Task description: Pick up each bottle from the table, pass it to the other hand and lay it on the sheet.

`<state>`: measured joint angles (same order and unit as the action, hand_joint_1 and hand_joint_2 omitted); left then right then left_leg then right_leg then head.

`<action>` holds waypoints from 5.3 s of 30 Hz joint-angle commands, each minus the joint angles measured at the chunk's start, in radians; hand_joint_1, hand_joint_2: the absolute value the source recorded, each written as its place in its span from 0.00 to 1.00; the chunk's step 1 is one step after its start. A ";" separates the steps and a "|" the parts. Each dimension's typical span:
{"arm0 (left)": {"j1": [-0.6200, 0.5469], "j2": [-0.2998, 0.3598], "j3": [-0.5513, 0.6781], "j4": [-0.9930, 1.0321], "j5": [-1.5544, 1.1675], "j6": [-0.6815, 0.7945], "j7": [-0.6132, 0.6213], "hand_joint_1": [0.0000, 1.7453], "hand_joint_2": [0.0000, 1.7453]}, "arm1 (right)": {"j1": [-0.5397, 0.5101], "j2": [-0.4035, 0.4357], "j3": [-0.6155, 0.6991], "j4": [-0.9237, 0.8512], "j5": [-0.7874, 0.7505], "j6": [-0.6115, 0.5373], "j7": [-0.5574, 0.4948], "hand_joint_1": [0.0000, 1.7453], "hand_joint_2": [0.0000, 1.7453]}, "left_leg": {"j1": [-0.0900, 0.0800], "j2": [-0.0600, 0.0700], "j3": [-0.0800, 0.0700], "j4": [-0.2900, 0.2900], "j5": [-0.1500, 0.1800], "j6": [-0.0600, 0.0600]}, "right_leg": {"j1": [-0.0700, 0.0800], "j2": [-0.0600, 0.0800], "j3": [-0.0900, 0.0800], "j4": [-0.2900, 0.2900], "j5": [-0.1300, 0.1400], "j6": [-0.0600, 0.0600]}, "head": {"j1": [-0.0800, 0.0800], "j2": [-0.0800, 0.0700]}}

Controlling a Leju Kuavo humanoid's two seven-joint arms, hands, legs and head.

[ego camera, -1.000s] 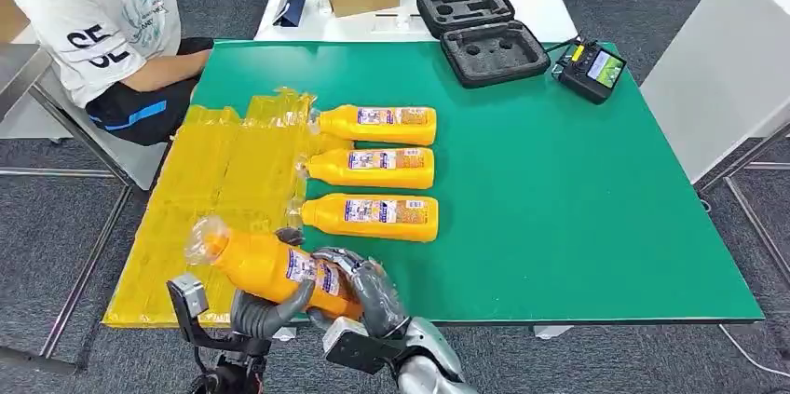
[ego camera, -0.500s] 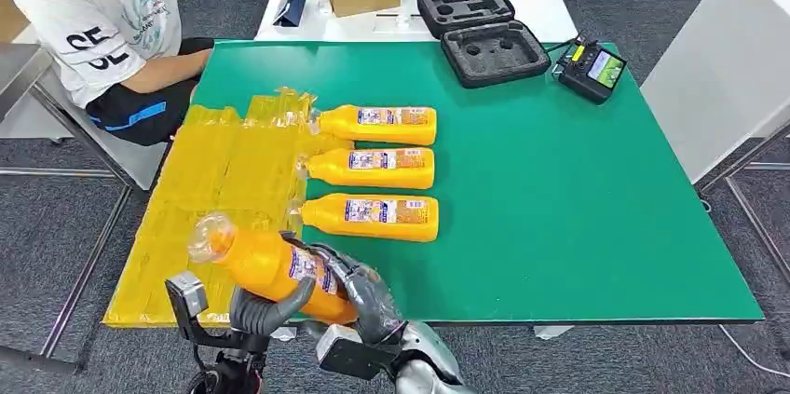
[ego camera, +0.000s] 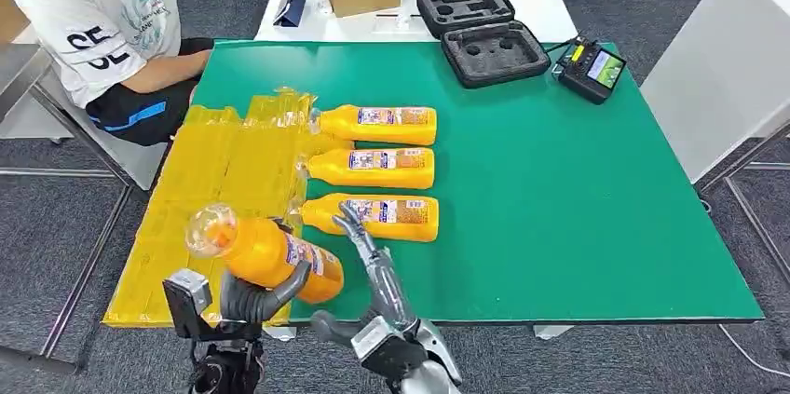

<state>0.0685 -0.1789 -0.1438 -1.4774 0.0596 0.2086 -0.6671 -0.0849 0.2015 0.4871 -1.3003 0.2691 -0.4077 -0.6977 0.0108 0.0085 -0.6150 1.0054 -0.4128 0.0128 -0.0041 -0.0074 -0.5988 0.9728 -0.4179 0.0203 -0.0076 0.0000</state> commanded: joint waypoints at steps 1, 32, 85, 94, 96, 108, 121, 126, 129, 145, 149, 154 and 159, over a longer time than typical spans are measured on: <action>-0.071 0.054 0.034 -0.008 -0.284 0.238 -0.023 1.00 1.00 | 0.061 -0.082 0.067 -0.268 -0.114 -0.125 0.000 0.00 0.00 | 0.000 -0.002 0.001 0.000 0.000 0.000 | 0.000 -0.001 0.001 0.000 -0.001 0.000 | 0.000 0.000; -0.389 0.379 -0.110 0.537 -1.203 0.165 0.352 1.00 1.00 | 0.015 -0.044 0.068 -0.168 -0.204 -0.010 0.000 0.00 1.00 | 0.001 -0.001 0.004 -0.001 0.001 -0.001 | 0.000 -0.001 0.004 0.000 -0.001 -0.001 | 0.000 0.000; -0.531 0.408 -0.063 0.686 -0.513 -0.627 0.269 0.00 0.00 | 0.029 0.010 -0.008 0.036 -0.129 0.071 0.000 0.00 1.00 | 0.000 0.002 0.019 -0.004 0.003 -0.003 | 0.000 0.003 0.019 -0.002 0.002 -0.002 | 0.000 0.000; -0.508 0.386 -0.035 0.645 -0.418 -0.545 0.202 0.00 0.00 | 0.050 0.016 -0.032 0.023 -0.103 0.083 0.000 0.00 1.00 | 0.000 0.000 0.019 -0.004 0.003 -0.002 | -0.001 0.001 0.018 -0.001 0.000 -0.002 | 0.000 0.000; -0.508 0.333 -0.013 0.611 -0.448 -0.279 0.154 0.00 0.00 | 0.065 0.016 -0.046 0.002 -0.065 0.078 0.001 0.00 1.00 | 0.000 -0.001 0.018 -0.004 0.003 -0.002 | 0.000 0.000 0.018 -0.002 0.000 -0.002 | 0.000 0.000; -0.357 0.218 0.152 0.341 -0.447 0.182 0.093 0.00 1.00 | 0.033 -0.045 -0.087 0.028 0.593 -0.160 0.347 0.00 1.00 | 0.000 0.000 0.008 -0.002 0.003 0.000 | 0.000 0.000 0.008 -0.001 0.000 -0.001 | 0.000 0.000; -0.209 0.173 0.254 0.131 -0.386 0.335 0.033 0.00 1.00 | -0.082 -0.071 -0.239 0.150 0.874 -0.123 0.559 0.00 1.00 | 0.000 -0.001 0.003 -0.001 0.002 -0.001 | 0.000 0.000 0.004 -0.001 0.000 -0.001 | 0.000 0.000; -0.212 0.172 0.252 0.132 -0.386 0.334 0.033 0.00 1.00 | -0.078 -0.069 -0.238 0.151 0.877 -0.126 0.561 0.00 1.00 | 0.000 0.000 0.002 -0.001 0.002 -0.001 | 0.000 0.000 0.003 0.000 0.000 -0.001 | 0.000 0.000; -0.212 0.172 0.252 0.132 -0.386 0.334 0.033 0.00 1.00 | -0.078 -0.069 -0.238 0.151 0.877 -0.126 0.561 0.00 1.00 | 0.000 -0.001 0.002 -0.001 0.002 -0.001 | 0.000 0.000 0.003 0.000 0.000 -0.001 | 0.000 0.000; -0.182 0.145 0.264 0.140 -0.319 0.343 0.004 0.00 1.00 | -0.432 -0.050 -0.230 0.629 0.906 -0.009 0.627 0.00 1.00 | 0.000 0.002 0.004 -0.001 0.002 -0.001 | 0.000 0.002 0.004 0.000 0.000 -0.001 | 0.000 0.000; -0.204 0.139 0.258 0.174 -0.310 0.339 -0.002 0.00 1.00 | -0.550 -0.036 -0.224 0.787 0.892 -0.014 0.625 0.00 1.00 | 0.000 0.002 0.002 -0.001 0.003 -0.001 | 0.000 0.002 0.002 0.000 0.001 -0.001 | 0.000 0.000; -0.205 0.140 0.256 0.176 -0.310 0.339 -0.002 0.00 1.00 | -0.562 -0.035 -0.224 0.802 0.890 -0.017 0.623 0.00 1.00 | 0.000 0.000 0.003 -0.001 0.003 -0.001 | 0.000 0.000 0.003 0.000 0.000 -0.001 | 0.000 0.000; -0.212 0.140 0.254 0.188 -0.310 0.338 -0.003 0.00 1.00 | -0.574 -0.037 -0.221 0.811 0.890 -0.013 0.626 0.00 1.00 | 0.000 0.000 0.001 0.000 0.004 -0.001 | 0.000 0.000 0.002 0.000 0.001 -0.001 | 0.000 0.000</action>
<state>-0.0999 -0.0206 0.0938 -1.3691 -0.2541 0.5482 -0.6695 -0.5692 0.1556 0.2682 -0.6448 1.1635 -0.4257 -0.0725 0.0111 0.0085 -0.6158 1.0055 -0.4087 0.0122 -0.0038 -0.0080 -0.5990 0.9734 -0.4167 0.0199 -0.0076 0.0000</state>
